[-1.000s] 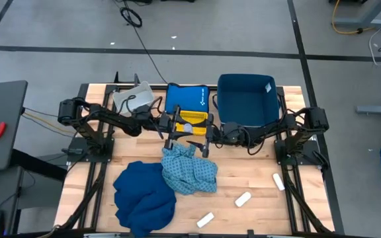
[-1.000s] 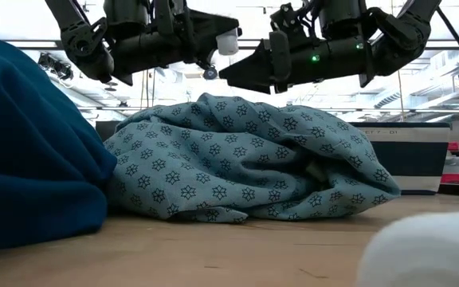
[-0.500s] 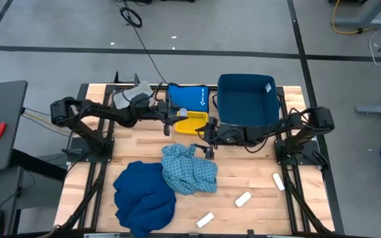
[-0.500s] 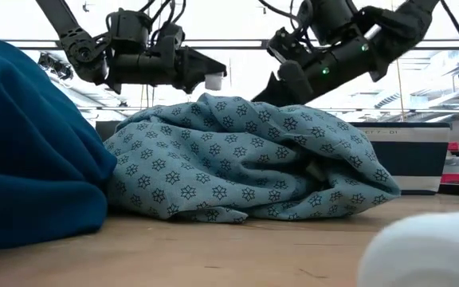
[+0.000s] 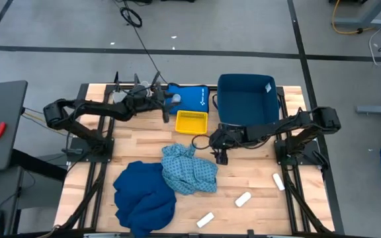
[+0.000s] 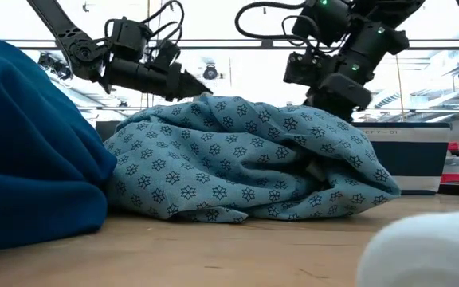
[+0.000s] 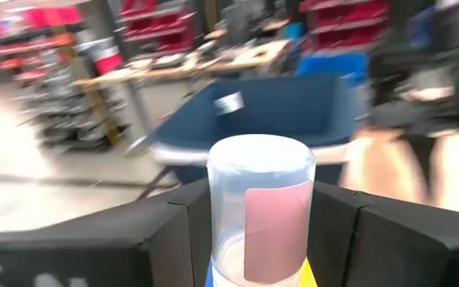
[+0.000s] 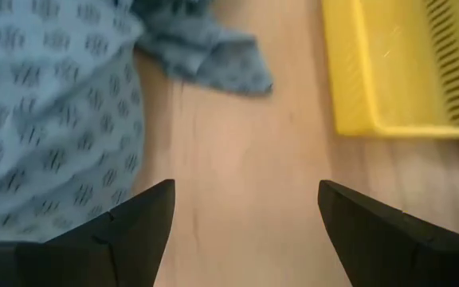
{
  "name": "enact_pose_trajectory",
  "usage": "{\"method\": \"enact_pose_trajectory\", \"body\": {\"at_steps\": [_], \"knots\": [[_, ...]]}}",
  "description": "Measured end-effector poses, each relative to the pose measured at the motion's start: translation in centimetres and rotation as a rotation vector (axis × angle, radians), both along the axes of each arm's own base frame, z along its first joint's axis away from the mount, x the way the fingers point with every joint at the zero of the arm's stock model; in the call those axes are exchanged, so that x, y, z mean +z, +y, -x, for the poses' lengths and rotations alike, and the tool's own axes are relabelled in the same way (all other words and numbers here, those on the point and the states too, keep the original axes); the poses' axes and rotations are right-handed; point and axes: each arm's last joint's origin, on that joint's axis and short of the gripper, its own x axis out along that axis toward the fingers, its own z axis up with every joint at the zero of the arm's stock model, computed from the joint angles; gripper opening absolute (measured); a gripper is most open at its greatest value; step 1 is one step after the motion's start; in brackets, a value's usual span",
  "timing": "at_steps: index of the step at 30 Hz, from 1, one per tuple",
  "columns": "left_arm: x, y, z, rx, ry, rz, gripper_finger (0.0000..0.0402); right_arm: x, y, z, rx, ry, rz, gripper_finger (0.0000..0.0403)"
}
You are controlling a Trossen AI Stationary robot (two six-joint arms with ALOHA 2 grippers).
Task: Pick & place medical supplies in basket/bin
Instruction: Put the transparent pill bottle into the gray bin
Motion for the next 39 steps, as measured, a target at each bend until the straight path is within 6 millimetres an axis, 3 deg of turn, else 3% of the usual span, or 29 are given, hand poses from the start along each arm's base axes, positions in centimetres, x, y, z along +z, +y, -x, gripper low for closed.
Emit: {"method": "enact_pose_trajectory", "body": {"at_steps": [13, 24, 39], "knots": [[-1.3, 3.8, 3.8, 0.503, 0.234, 0.07, 0.0145, -0.4, 1.7, 0.8, 0.002, 0.076, -0.028, 0.0315], [-3.1, 5.3, 6.4, 0.762, 0.394, 0.198, 0.0145, -0.4, 1.8, 0.8, 0.005, 0.071, -0.028, 0.0315], [-4.6, 5.3, 8.0, 0.831, 0.534, 0.32, 0.0145, -0.4, 1.8, 0.8, 0.005, 0.071, -0.028, 0.0315]]}}
